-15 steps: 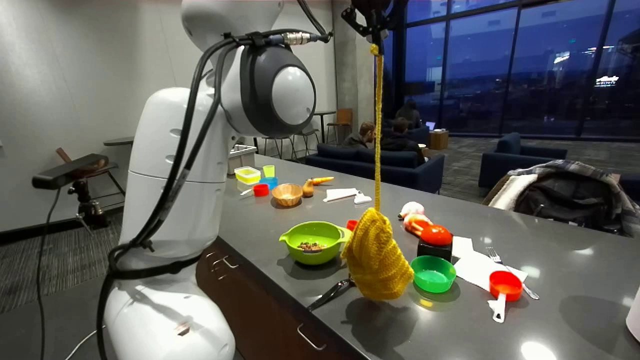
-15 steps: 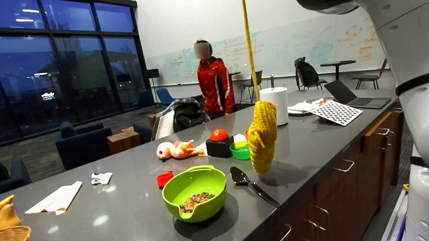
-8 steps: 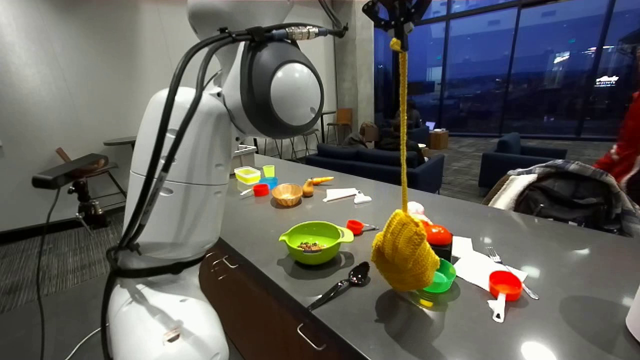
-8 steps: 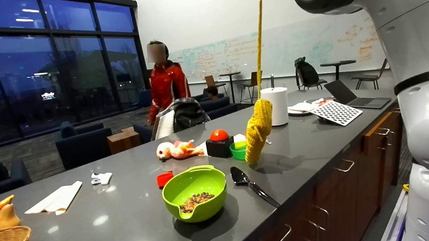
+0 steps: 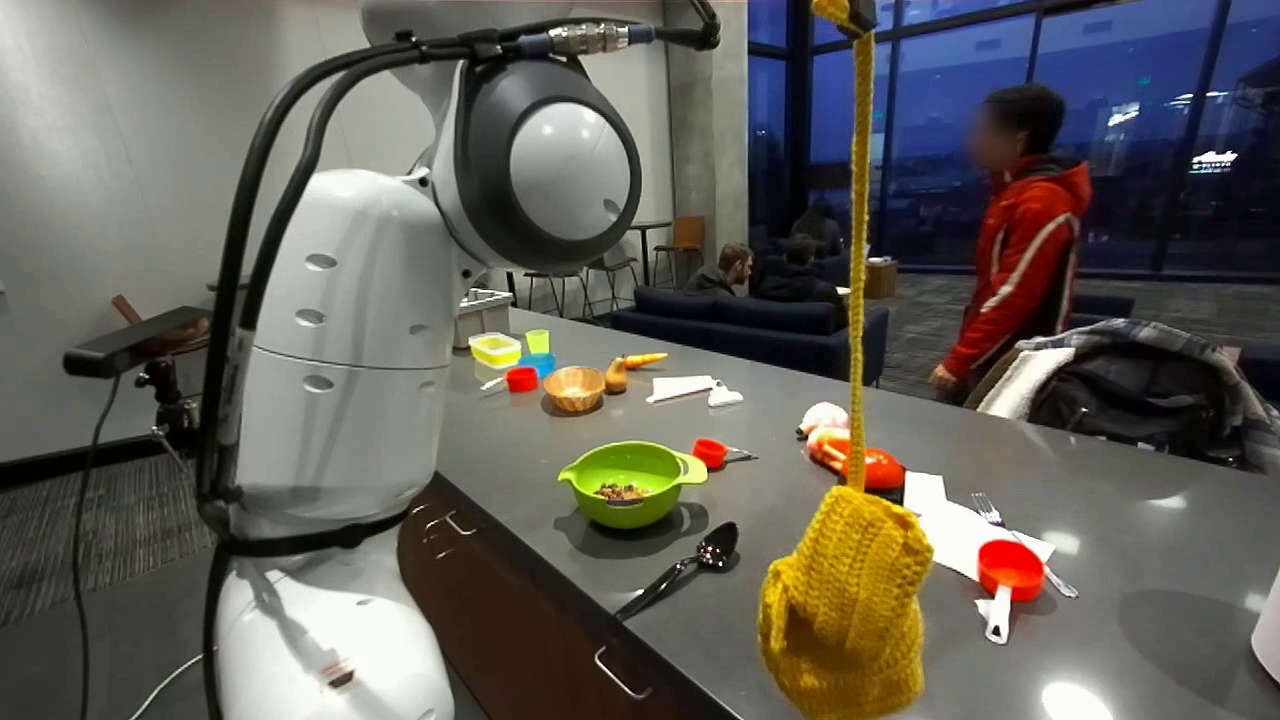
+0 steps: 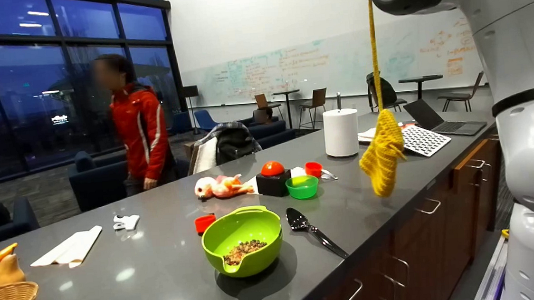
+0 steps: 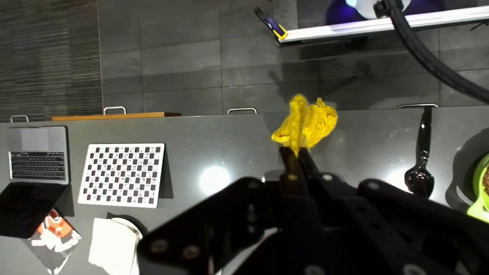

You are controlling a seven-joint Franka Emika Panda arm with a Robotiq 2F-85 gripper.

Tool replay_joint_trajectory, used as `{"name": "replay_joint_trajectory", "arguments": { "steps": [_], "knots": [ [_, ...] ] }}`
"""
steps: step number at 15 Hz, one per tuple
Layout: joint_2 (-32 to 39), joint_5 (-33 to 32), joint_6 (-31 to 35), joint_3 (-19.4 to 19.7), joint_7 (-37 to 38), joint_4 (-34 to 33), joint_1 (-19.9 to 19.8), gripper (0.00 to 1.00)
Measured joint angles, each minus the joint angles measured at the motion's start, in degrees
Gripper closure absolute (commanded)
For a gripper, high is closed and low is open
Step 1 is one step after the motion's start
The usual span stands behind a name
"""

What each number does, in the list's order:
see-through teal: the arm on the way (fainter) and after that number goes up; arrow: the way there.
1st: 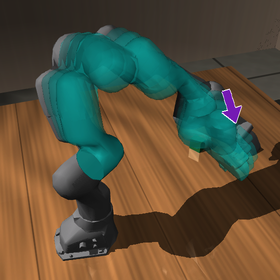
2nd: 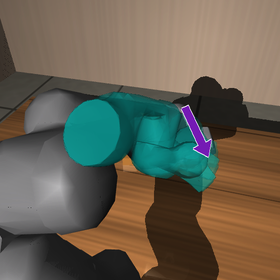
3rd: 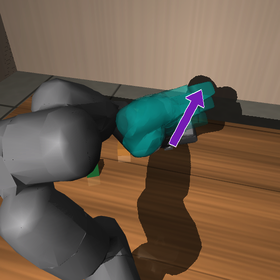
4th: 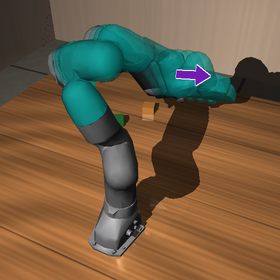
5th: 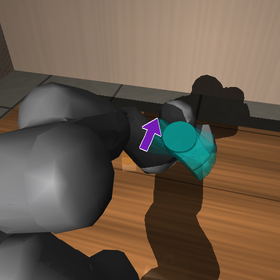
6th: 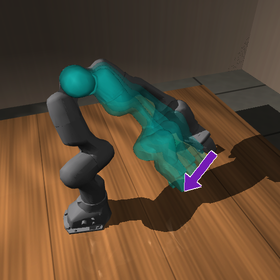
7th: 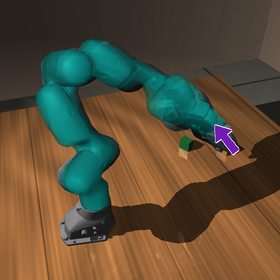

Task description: Move the yellow cloth to the right of the spoon

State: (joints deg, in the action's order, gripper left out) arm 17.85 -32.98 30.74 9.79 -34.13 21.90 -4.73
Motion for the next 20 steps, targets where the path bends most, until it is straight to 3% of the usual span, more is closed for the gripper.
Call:
{"name": "replay_joint_trajectory", "arguments": {
  "steps": [5, 20],
  "knots": [
    [0.4, -5.3, -0.2, 0.1, -5.2, 2.5, 2.1, 0.99],
    [12.6, -0.7, 0.7, -7.2, -15.6, 9.0, 5.1, 0.99]
  ]
}}
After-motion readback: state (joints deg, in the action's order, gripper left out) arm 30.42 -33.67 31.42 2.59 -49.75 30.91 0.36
